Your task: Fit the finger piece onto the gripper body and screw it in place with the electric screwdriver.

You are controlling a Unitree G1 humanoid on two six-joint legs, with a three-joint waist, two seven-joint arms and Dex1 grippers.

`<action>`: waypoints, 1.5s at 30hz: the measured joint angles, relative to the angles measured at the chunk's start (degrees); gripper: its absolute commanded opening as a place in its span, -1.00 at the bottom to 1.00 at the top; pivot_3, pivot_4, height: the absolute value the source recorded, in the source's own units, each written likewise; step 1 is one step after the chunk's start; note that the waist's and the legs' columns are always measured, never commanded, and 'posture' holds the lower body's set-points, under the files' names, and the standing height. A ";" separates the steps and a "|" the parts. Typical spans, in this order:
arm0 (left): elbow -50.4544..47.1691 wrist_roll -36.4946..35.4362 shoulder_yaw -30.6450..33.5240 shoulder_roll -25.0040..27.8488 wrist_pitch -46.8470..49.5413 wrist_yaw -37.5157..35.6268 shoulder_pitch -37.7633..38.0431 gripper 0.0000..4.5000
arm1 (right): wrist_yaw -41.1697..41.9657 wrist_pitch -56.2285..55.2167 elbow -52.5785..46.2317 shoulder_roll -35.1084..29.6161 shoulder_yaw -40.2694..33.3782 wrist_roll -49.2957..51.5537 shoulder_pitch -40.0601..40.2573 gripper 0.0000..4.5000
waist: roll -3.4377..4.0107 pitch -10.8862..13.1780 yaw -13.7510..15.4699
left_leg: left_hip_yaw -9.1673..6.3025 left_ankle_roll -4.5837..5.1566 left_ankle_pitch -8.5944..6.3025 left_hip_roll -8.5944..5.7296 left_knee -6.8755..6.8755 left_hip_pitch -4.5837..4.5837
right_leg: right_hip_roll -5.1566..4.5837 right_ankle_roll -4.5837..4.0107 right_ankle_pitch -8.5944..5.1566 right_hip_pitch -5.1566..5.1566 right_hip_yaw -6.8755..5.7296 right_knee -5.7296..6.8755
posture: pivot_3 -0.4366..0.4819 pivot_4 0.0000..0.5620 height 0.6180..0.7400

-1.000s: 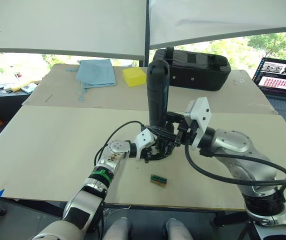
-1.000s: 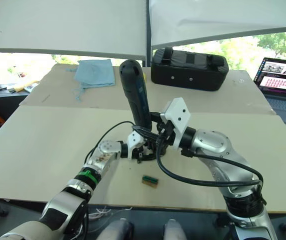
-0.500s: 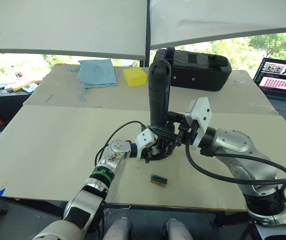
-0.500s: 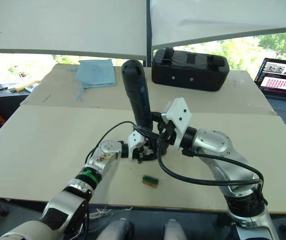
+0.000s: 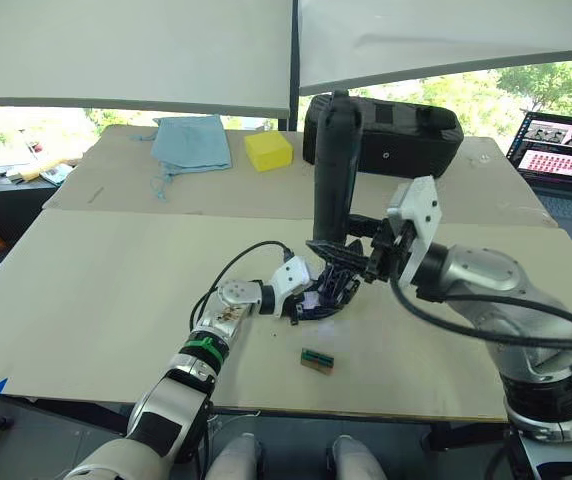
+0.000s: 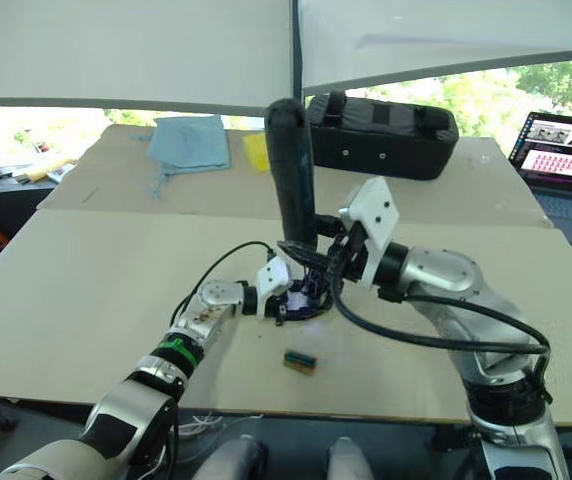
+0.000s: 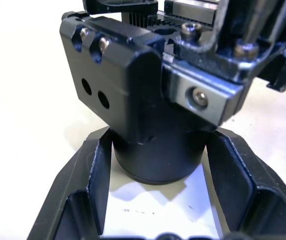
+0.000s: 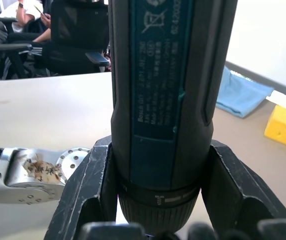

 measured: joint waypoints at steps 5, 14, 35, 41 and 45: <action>0.46 0.00 0.08 -0.06 -0.34 0.06 -0.26 0.02 | -1.54 1.54 -1.96 0.37 -4.03 5.07 -1.70 -0.15 | -0.01 0.01 0.01 | 0.03 -0.03 0.02 -0.02 -0.03 -0.15 | -0.01 -0.02 0.02 -0.20 0.02 0.04 | -0.05 -0.47 1.00; 0.54 -0.09 0.15 0.43 -0.15 -0.16 -0.34 0.68 | -6.65 5.34 -5.31 0.85 -9.28 17.89 -1.31 -0.15 | -0.01 0.01 -0.22 | 0.03 -0.02 0.02 0.01 -0.03 -0.12 | 0.00 -0.02 0.02 -0.16 0.02 0.04 | -0.05 -0.47 1.00; -35.74 -15.24 7.84 40.47 23.70 -27.98 12.96 1.00 | -38.24 31.19 29.48 -34.44 -8.65 58.36 18.48 -0.15 | 0.22 0.18 -1.58 | 0.73 0.11 0.10 0.56 -0.19 -0.06 | 0.11 -0.15 0.05 -0.13 0.19 -0.24 | -0.05 -0.47 1.00; -37.04 -15.44 8.79 40.93 24.86 -25.73 13.40 1.00 | -33.76 34.97 36.32 -32.04 -2.88 44.59 9.66 0.77 | 0.44 0.33 -1.31 | 1.14 0.19 0.05 0.67 -0.20 -0.10 | 0.29 -0.20 0.08 -0.19 0.21 -0.16 | -0.05 -0.47 1.00; -39.48 -16.00 9.03 41.61 26.20 -25.14 16.52 1.00 | -25.40 35.07 32.07 -33.02 -2.68 37.66 11.41 0.98 | 0.44 0.32 -1.14 | 1.13 0.19 0.04 0.66 -0.20 -0.09 | 0.26 -0.18 0.09 -0.16 0.24 -0.18 | -0.05 -0.47 1.00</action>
